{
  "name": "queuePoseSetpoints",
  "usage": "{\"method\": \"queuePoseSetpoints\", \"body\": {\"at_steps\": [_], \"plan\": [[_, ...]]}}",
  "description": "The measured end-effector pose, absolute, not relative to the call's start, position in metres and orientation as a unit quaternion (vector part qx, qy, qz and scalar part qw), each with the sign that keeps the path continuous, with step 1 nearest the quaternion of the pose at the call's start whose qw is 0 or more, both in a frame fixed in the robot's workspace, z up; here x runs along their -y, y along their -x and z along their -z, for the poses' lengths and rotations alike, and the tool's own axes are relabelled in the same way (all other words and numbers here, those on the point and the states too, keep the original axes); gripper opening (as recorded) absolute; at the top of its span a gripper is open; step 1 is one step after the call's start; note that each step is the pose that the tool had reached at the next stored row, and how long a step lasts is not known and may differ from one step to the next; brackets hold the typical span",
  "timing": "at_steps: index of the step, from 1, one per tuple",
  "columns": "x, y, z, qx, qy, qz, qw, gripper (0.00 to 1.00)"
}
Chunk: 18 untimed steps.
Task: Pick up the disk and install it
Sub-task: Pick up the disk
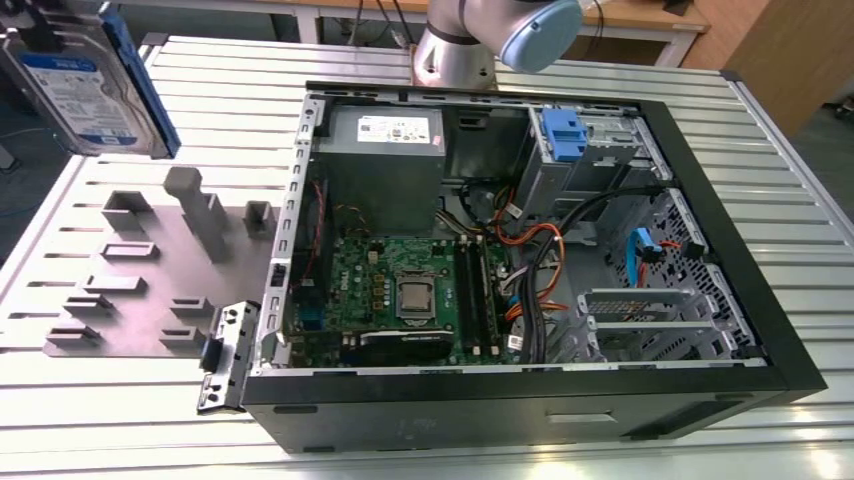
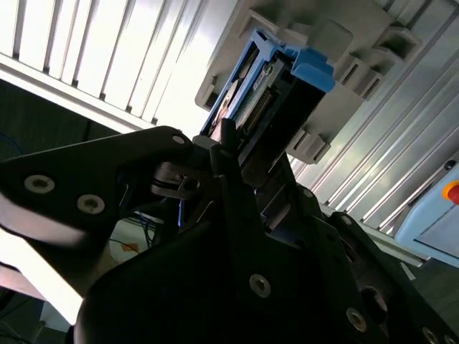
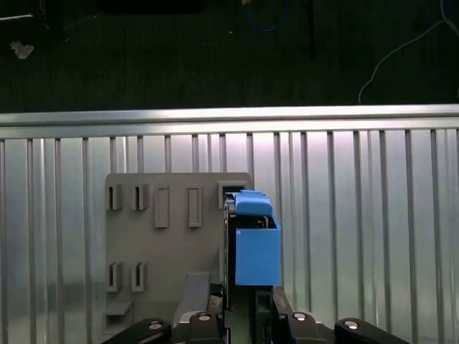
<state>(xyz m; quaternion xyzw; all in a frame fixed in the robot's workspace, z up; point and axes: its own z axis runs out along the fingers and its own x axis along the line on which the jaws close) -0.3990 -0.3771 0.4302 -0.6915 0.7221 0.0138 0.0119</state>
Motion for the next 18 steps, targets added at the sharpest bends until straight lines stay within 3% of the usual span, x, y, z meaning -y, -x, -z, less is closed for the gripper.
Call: {"method": "queuePoseSetpoints", "body": {"at_steps": [9,18], "plan": [[0.377,0.399,-0.465,-0.722,0.692,-0.014,0.012,0.35],[0.377,0.399,-0.478,-0.722,0.692,-0.014,0.012,0.35]]}}
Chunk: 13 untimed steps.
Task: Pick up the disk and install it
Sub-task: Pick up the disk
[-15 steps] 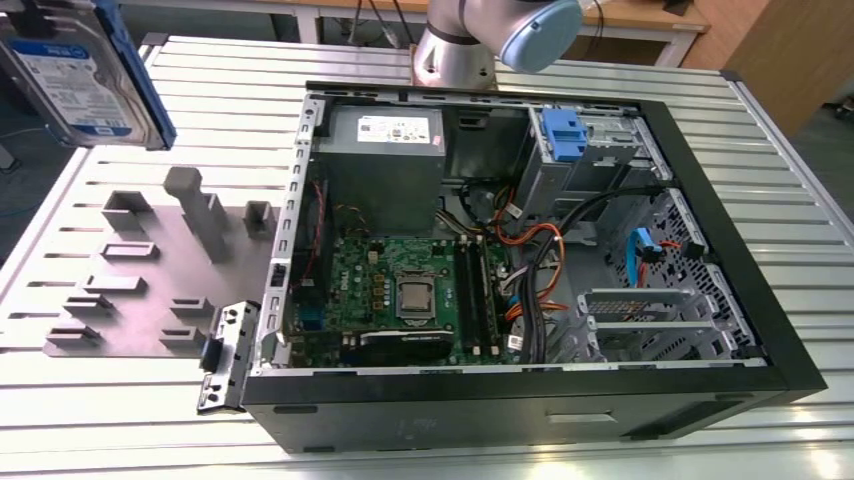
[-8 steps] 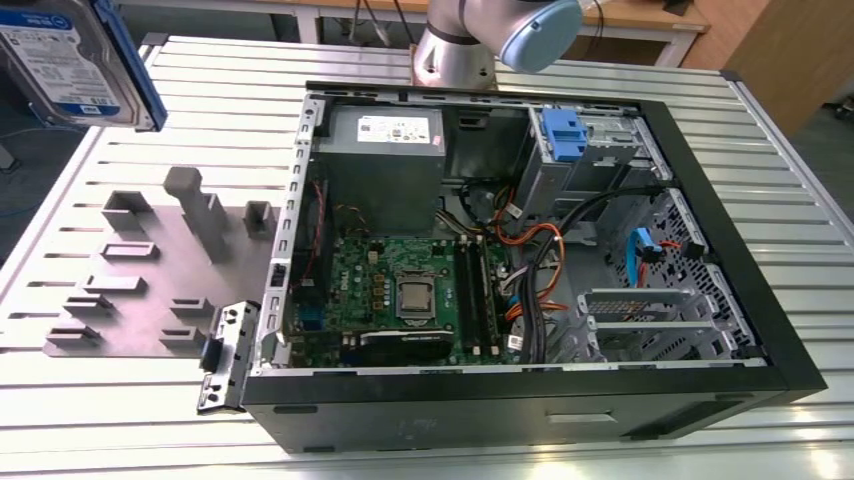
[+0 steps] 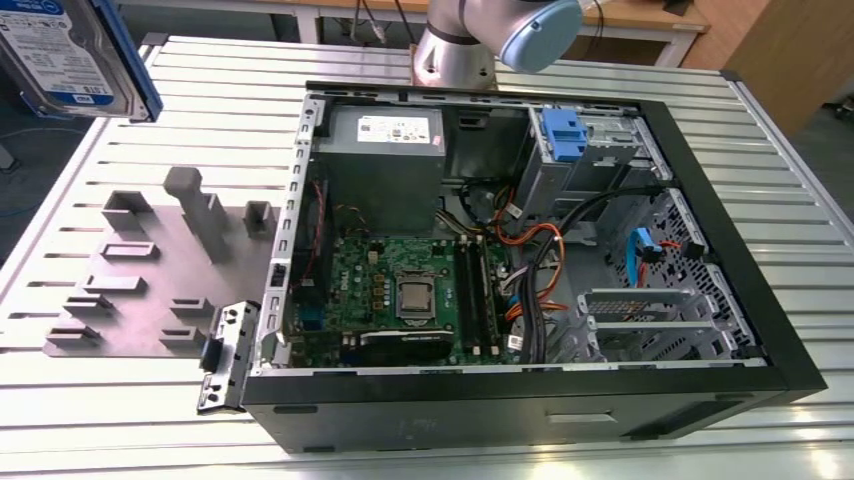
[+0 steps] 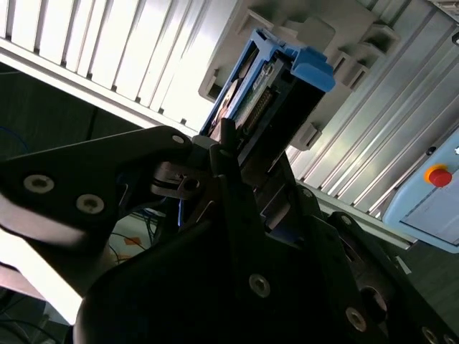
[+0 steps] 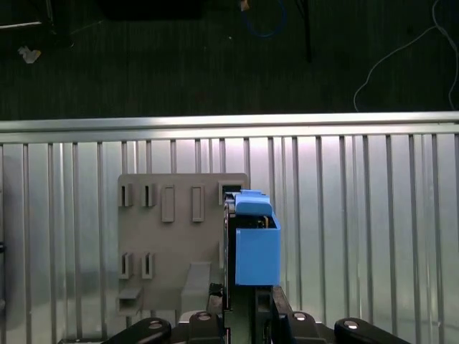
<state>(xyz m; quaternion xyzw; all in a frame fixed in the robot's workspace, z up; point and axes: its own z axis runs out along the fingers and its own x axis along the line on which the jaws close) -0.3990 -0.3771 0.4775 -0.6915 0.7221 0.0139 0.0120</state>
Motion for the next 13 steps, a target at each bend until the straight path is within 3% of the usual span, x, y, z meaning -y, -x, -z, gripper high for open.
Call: {"method": "queuePoseSetpoints", "body": {"at_steps": [13], "plan": [[0.3771,0.3961,-0.4777,-0.722,0.692,-0.014,0.012,0.35]]}}
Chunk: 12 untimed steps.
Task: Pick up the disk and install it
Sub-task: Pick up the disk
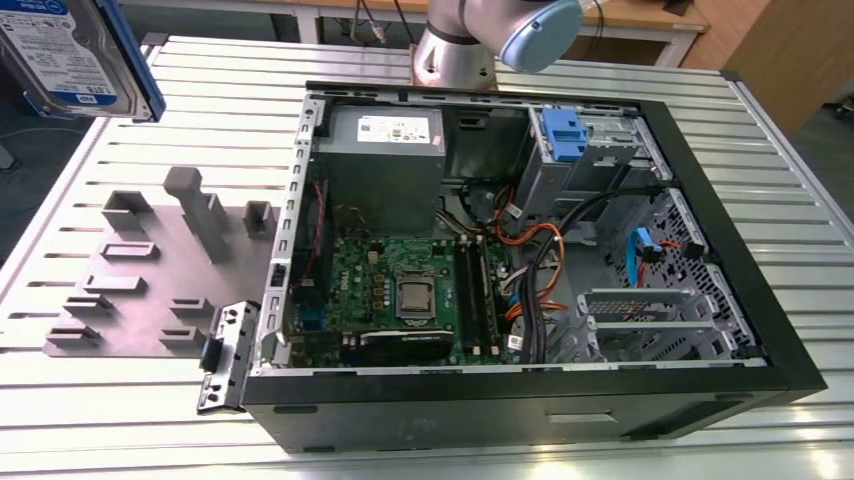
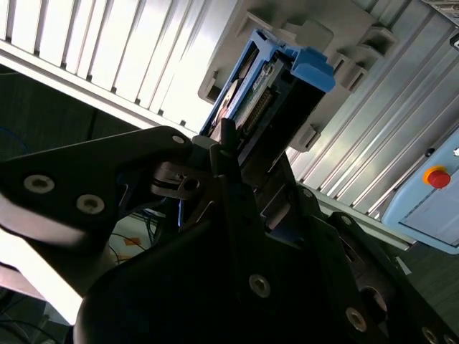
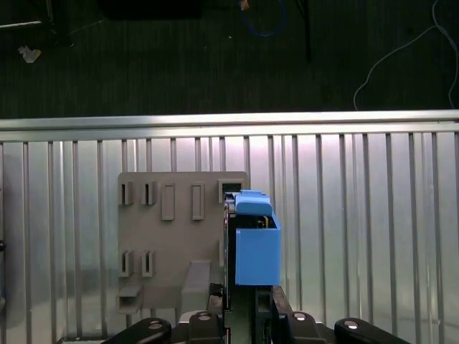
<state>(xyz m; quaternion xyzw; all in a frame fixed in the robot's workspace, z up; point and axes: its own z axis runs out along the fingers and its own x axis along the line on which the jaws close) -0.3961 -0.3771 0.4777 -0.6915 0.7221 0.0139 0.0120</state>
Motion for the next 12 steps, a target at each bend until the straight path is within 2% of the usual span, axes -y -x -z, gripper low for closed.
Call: {"method": "queuePoseSetpoints", "body": {"at_steps": [12], "plan": [[0.3771,0.3918,-0.4778,-0.722,0.692,-0.014,0.012,0.35]]}}
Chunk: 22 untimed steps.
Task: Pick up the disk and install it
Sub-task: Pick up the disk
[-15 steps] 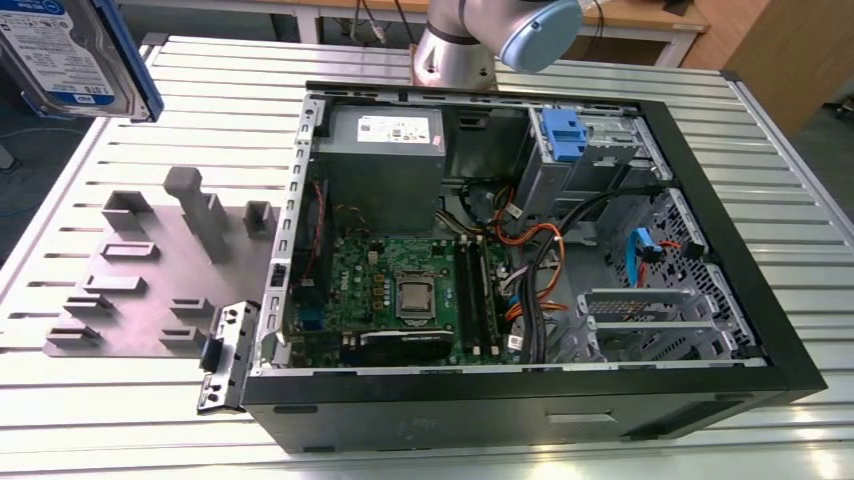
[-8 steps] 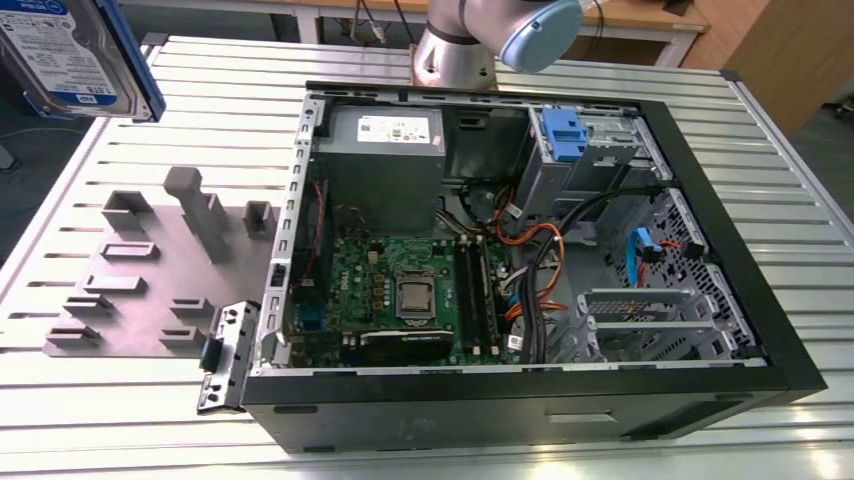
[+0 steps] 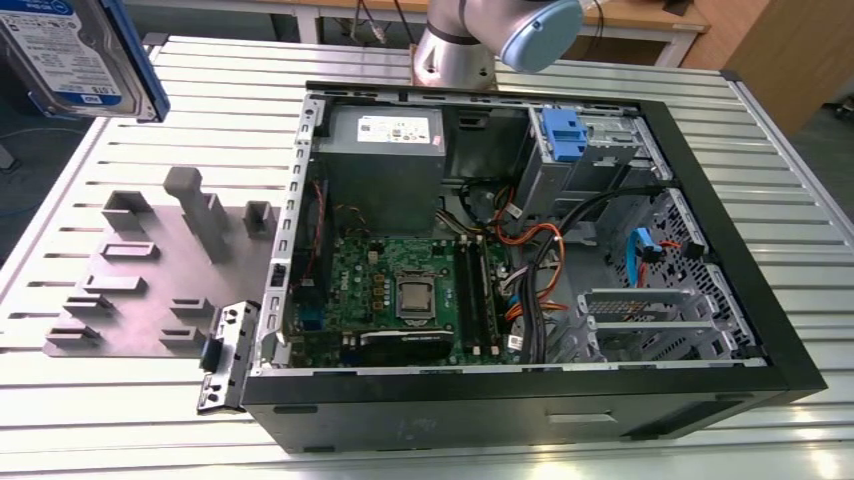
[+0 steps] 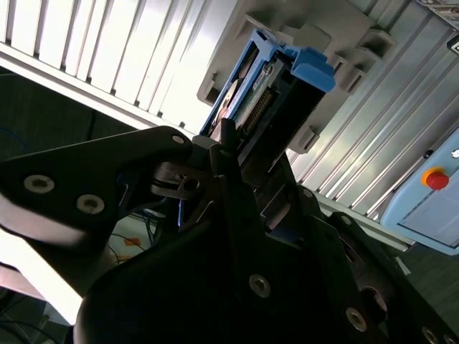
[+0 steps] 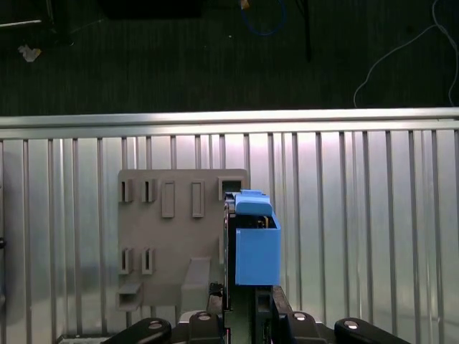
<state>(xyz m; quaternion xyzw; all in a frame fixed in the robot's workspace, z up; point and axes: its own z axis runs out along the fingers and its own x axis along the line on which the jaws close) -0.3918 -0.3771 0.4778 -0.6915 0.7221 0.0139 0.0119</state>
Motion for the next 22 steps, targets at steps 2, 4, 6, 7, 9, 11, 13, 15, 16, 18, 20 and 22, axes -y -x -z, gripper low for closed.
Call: {"method": "queuePoseSetpoints", "body": {"at_steps": [2,4,6,7,9,11,13,15,16,18,20,22], "plan": [[0.377,0.388,-0.478,-0.722,0.692,-0.014,0.012,0.35],[0.377,0.384,-0.478,-0.722,0.692,-0.014,0.012,0.35],[0.377,0.380,-0.478,-0.722,0.692,-0.014,0.012,0.35],[0.377,0.378,-0.478,-0.722,0.691,-0.014,0.012,0.35],[0.377,0.372,-0.478,-0.722,0.692,-0.014,0.012,0.35],[0.377,0.366,-0.478,-0.722,0.692,-0.014,0.012,0.35],[0.377,0.361,-0.478,-0.722,0.691,-0.014,0.012,0.35],[0.377,0.355,-0.478,-0.722,0.691,-0.014,0.012,0.35],[0.377,0.352,-0.478,-0.722,0.691,-0.014,0.012,0.35],[0.377,0.346,-0.478,-0.722,0.692,-0.014,0.012,0.35],[0.377,0.340,-0.478,-0.722,0.692,-0.014,0.012,0.35],[0.377,0.334,-0.478,-0.722,0.692,-0.014,0.012,0.35]]}}
